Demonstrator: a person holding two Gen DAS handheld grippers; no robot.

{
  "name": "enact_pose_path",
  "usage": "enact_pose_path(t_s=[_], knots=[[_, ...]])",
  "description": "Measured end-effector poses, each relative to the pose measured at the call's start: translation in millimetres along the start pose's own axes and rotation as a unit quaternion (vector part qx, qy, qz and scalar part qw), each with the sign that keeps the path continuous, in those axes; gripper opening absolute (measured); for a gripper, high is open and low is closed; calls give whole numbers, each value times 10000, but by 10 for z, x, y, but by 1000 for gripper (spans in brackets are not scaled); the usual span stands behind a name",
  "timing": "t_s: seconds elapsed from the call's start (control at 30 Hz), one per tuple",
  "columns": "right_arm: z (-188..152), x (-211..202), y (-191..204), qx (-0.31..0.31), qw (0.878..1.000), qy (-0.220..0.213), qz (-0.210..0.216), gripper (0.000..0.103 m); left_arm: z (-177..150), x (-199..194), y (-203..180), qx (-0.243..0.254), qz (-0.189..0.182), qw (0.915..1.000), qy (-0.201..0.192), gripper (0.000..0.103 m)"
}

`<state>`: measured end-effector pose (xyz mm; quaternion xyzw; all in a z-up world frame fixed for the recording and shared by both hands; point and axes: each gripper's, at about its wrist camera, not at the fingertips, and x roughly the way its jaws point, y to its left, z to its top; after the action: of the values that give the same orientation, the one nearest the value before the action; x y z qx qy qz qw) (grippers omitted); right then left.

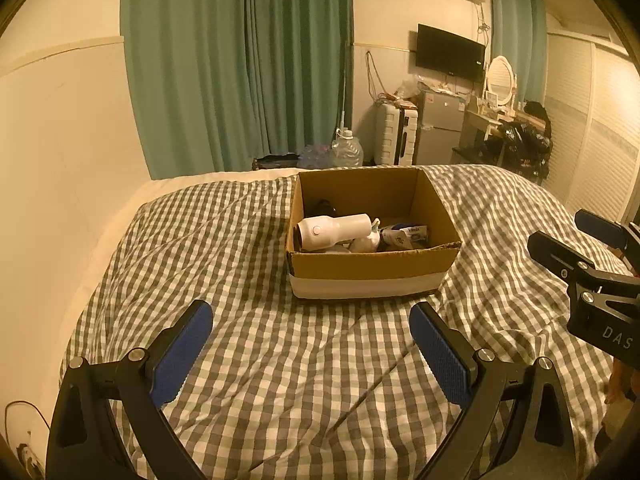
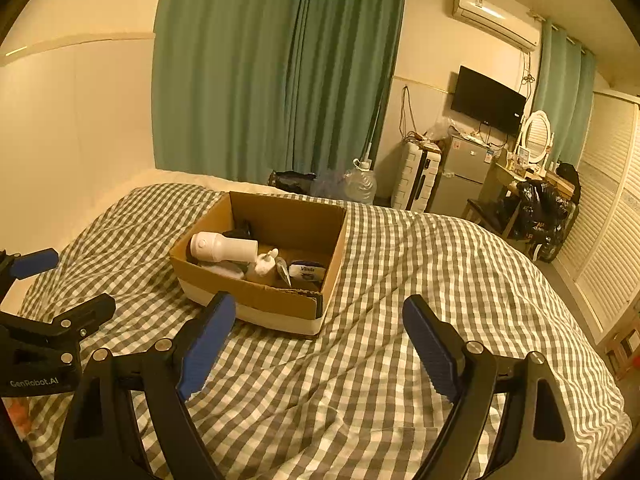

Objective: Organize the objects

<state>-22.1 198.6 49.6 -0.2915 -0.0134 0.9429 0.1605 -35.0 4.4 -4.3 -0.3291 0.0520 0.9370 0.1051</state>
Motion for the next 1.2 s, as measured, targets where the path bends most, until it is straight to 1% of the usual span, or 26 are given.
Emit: enact_pose_path(t_s=[0.2,0.57,1.2], knots=[[-15,-14,-8,36,10000,-26,-7,86,1,2,8,5,27,10000,-3,102],[-32,-26,-2,61,9998,-88,-144,99,8,-38,29,-105,42,9999,-105,102],[-38,-31,-12,75,9998,-65,-147,100,9,-41,19,-120,-2,9999,-111,102]])
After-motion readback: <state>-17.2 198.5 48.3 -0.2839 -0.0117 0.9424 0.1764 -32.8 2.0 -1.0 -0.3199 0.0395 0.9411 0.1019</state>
